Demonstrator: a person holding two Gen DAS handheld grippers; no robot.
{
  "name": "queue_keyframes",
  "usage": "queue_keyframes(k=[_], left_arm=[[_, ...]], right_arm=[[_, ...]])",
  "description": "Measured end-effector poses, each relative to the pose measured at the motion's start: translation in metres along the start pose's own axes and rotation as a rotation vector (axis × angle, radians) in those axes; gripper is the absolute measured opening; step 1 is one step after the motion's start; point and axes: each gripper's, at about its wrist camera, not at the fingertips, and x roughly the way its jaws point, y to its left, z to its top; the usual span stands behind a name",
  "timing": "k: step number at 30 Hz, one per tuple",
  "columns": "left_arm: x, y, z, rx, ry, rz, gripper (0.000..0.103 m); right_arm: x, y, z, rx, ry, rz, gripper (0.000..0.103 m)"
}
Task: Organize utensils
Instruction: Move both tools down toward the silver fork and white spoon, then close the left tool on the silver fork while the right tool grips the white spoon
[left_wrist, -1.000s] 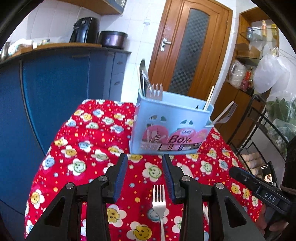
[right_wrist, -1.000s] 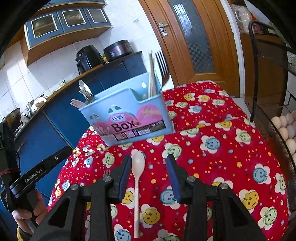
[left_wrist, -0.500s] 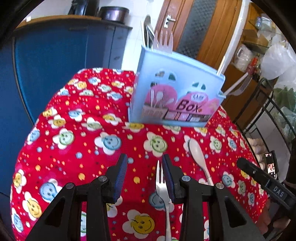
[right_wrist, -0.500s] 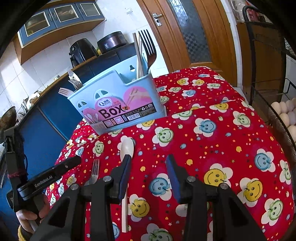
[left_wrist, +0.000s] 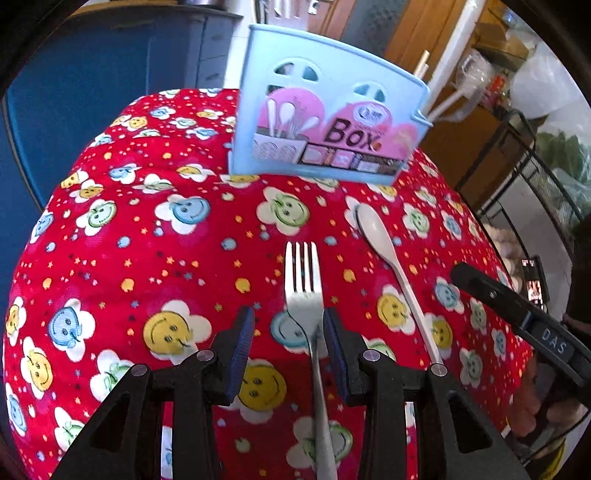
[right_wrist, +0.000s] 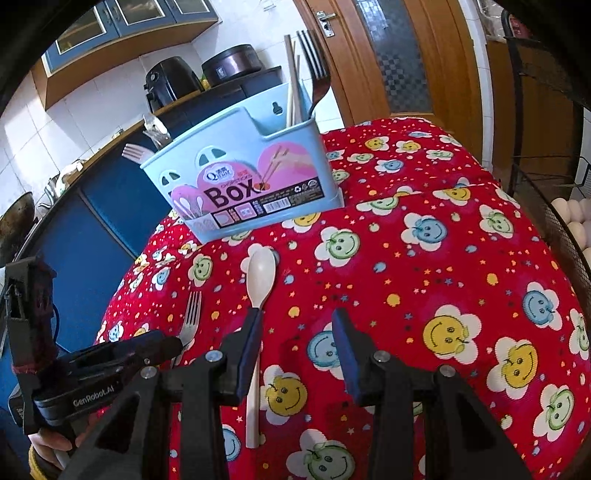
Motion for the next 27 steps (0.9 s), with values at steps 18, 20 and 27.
queue_keyframes(k=[18,20,27], left_arm=[[0.010,-0.024,-0.001,0.218,0.099,0.099,0.016],[0.011,-0.023,0.001,0.226,0.103,0.095,0.010],[0.006,-0.006,0.004,0.127,0.071,-0.006,0.005]], right_arm=[[0.004,0.005,-0.004,-0.018,0.035,-0.001,0.042],[0.004,0.005,-0.004,-0.021,0.043,0.003,0.042],[0.009,0.009,-0.002,-0.033,0.078,0.012,0.042]])
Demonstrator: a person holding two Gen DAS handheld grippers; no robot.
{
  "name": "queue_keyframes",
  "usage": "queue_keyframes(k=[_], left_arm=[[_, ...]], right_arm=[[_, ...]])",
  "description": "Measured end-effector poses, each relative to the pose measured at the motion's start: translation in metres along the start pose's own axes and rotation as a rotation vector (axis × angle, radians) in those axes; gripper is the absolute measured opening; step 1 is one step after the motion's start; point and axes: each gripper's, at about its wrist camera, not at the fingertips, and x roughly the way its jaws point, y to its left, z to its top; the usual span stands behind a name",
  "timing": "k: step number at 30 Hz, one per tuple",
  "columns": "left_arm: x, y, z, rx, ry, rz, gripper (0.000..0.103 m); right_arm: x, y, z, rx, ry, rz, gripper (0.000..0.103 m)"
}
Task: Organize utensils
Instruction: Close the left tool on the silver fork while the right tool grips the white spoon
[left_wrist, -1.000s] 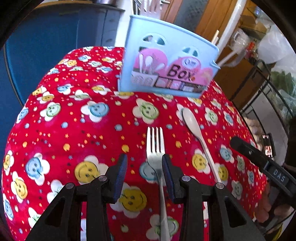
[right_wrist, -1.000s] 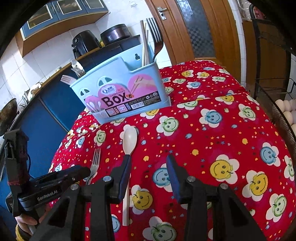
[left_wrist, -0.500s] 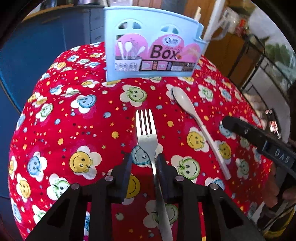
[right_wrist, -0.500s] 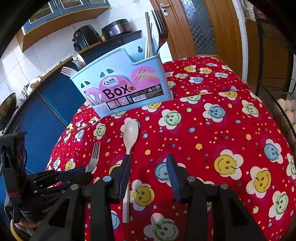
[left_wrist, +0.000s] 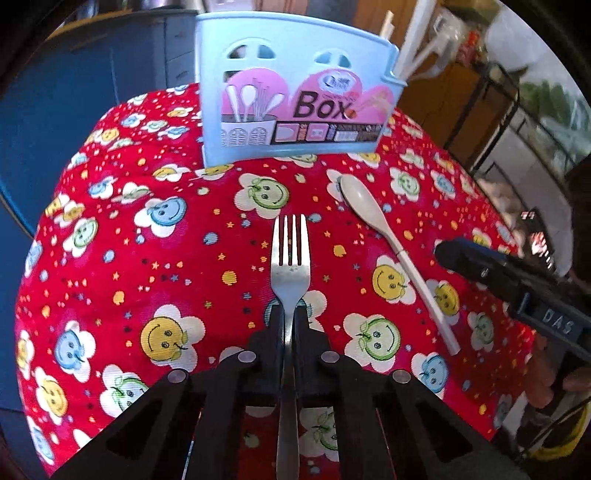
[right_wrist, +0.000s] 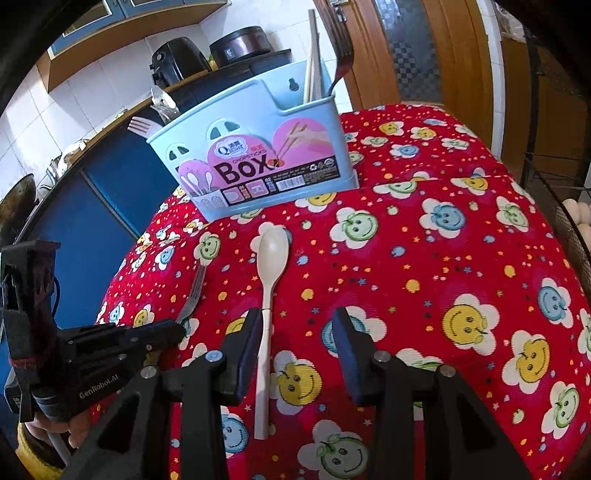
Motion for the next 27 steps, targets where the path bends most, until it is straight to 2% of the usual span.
queue_keyframes(k=[8,21,22,24,25,27], left_arm=[[-0.016,0.018,-0.002,-0.087,-0.092,-0.048,0.005],[-0.046,0.029,-0.001,-0.139,-0.235,-0.096,0.005],[-0.047,0.029,-0.001,-0.142,-0.243,-0.098,0.005],[-0.051,0.030,0.000,-0.146,-0.258,-0.102,0.005],[-0.052,0.030,0.000,-0.147,-0.263,-0.105,0.005],[-0.056,0.031,0.001,-0.152,-0.279,-0.109,0.005]], right_arm=[[0.019,0.013,0.008,-0.037,0.091,0.013,0.042],[0.049,0.039,0.021,-0.184,0.236,-0.059,0.043],[0.050,0.041,0.022,-0.193,0.241,-0.067,0.040],[0.053,0.043,0.022,-0.213,0.241,-0.089,0.029],[0.053,0.044,0.022,-0.223,0.237,-0.107,0.021],[0.054,0.042,0.023,-0.223,0.236,-0.105,0.013]])
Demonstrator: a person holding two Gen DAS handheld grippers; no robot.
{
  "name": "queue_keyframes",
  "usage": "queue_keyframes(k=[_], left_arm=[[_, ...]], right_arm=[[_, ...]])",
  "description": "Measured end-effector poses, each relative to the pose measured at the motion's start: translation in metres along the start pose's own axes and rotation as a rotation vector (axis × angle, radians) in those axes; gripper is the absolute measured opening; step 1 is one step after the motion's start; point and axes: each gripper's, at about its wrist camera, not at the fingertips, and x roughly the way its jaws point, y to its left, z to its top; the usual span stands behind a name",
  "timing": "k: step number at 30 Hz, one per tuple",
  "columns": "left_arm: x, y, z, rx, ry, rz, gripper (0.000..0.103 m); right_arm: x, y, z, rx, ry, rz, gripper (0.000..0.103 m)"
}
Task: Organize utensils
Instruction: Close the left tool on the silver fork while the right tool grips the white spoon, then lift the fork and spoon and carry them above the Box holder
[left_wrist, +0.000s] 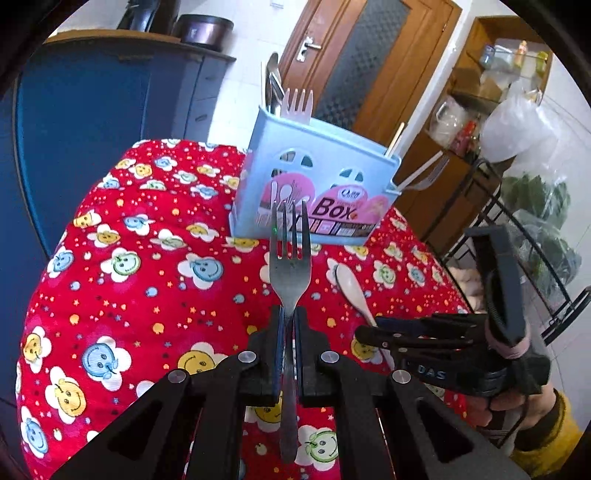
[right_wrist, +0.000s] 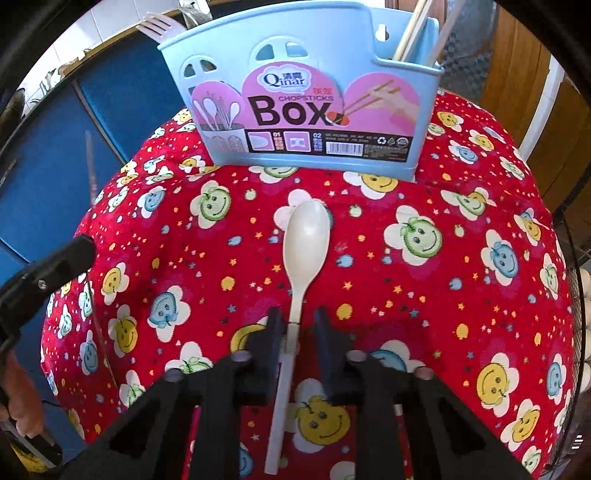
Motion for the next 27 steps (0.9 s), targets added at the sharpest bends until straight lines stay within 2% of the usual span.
queue_keyframes(k=[3,9,18,27], left_arm=[[-0.004,-0.001,0.001,-0.005,-0.018,-0.007,0.005],[-0.009,-0.001,0.005,-0.022,-0.045,-0.010,0.005],[-0.024,-0.004,0.016,-0.028,-0.113,-0.017,0.005],[-0.037,-0.012,0.032,0.000,-0.186,-0.020,0.005]], right_arm=[[-0.002,-0.006,-0.001,0.015,-0.008,0.031,0.008],[-0.017,-0.020,-0.006,0.071,-0.069,0.147,0.007],[-0.051,-0.024,-0.010,0.090,-0.215,0.205,0.007],[-0.084,-0.021,-0.007,0.085,-0.374,0.212,0.007]])
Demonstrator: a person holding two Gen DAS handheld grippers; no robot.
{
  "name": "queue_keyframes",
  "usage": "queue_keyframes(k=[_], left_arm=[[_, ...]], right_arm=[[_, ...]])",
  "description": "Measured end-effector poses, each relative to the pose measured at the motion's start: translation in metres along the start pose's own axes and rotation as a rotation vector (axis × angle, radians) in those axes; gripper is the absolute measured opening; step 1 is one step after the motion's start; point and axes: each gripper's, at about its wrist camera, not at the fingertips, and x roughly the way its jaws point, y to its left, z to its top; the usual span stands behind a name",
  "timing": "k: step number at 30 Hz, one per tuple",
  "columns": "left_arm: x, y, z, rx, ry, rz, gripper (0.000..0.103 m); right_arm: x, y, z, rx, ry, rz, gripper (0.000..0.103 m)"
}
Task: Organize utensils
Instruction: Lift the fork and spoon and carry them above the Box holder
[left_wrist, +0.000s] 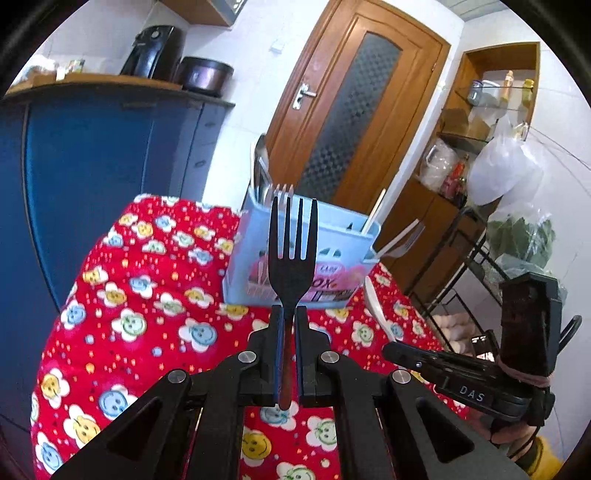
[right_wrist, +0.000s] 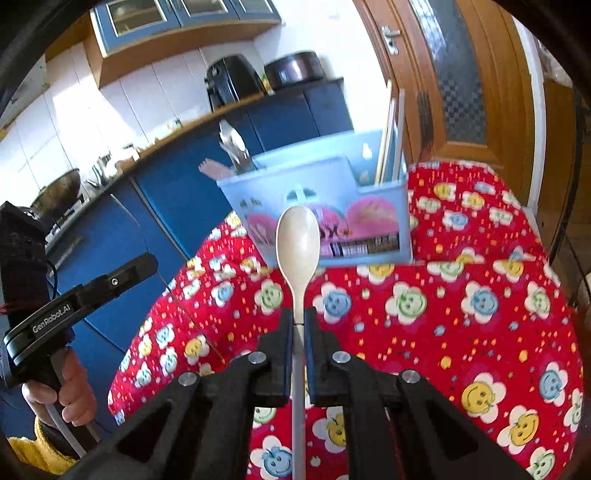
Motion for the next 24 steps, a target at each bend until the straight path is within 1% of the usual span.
queue_keyframes(k=[4,7,15,24], left_arm=[[-0.005,-0.008,0.015,0.025,-0.034,-0.001,0.005],[-0.007,-0.017,0.028,0.052,-0.064,-0.001,0.005],[-0.008,-0.043,0.071,0.128,-0.147,0.020,0.005],[0.007,-0.060,0.114,0.155,-0.223,0.060,0.005]], right_arm=[[-0.009,0.002,0.006,-0.002,-0.051,-0.007,0.007],[-0.014,0.000,0.010,-0.001,-0.071,-0.009,0.007],[-0.021,-0.006,0.011,0.007,-0.097,-0.016,0.007],[-0.026,-0.018,0.011,0.030,-0.119,-0.011,0.007]])
